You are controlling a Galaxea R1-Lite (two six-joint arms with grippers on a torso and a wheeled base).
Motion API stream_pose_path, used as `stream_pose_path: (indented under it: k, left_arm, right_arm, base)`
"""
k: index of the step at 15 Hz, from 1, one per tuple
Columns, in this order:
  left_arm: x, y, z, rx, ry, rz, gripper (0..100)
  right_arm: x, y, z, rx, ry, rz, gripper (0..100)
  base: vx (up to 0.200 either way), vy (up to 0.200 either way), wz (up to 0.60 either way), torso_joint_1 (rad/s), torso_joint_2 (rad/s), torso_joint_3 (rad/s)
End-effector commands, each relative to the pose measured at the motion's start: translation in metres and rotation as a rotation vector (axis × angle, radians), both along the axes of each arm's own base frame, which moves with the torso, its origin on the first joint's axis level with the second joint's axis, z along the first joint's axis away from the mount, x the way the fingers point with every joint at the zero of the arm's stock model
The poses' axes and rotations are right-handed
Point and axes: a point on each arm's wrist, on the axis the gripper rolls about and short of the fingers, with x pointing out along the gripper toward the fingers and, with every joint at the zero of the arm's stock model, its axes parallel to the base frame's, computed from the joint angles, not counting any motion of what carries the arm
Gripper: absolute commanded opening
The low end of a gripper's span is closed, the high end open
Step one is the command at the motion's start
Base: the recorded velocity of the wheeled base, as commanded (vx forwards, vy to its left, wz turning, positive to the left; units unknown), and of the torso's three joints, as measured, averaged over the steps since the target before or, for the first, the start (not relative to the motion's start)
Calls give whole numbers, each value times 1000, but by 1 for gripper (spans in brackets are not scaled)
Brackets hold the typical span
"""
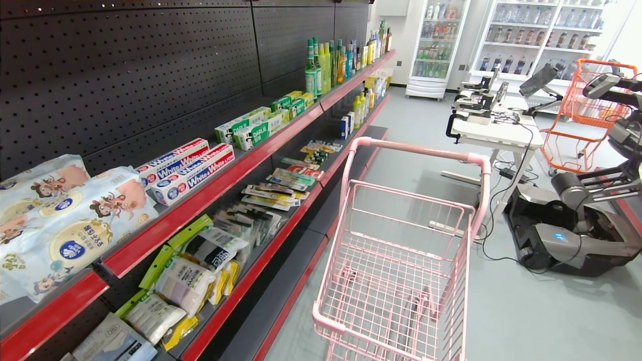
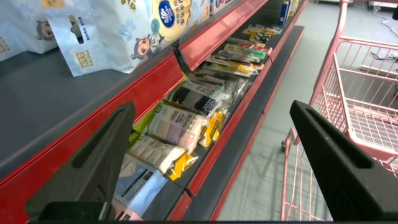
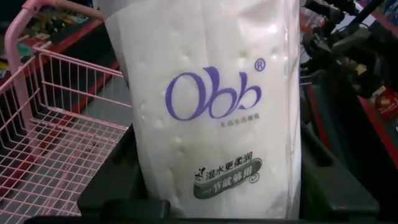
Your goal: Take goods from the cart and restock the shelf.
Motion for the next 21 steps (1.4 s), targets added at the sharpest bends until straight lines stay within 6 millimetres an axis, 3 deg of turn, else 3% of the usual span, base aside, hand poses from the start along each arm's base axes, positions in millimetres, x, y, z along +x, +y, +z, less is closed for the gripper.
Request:
stream_pose_path:
  k: [1, 21]
  left_arm:
    - [0, 0, 0, 0, 0, 1, 100]
    - [0, 0, 0, 2, 0, -1, 100]
  right_arm:
    - [-22, 2, -5, -28, -54, -8, 0]
    - [-21, 2, -6, -91, -31, 5, 0]
  base:
    - [0, 0, 0, 100, -232, -124]
    - [0, 0, 0, 165, -341, -183]
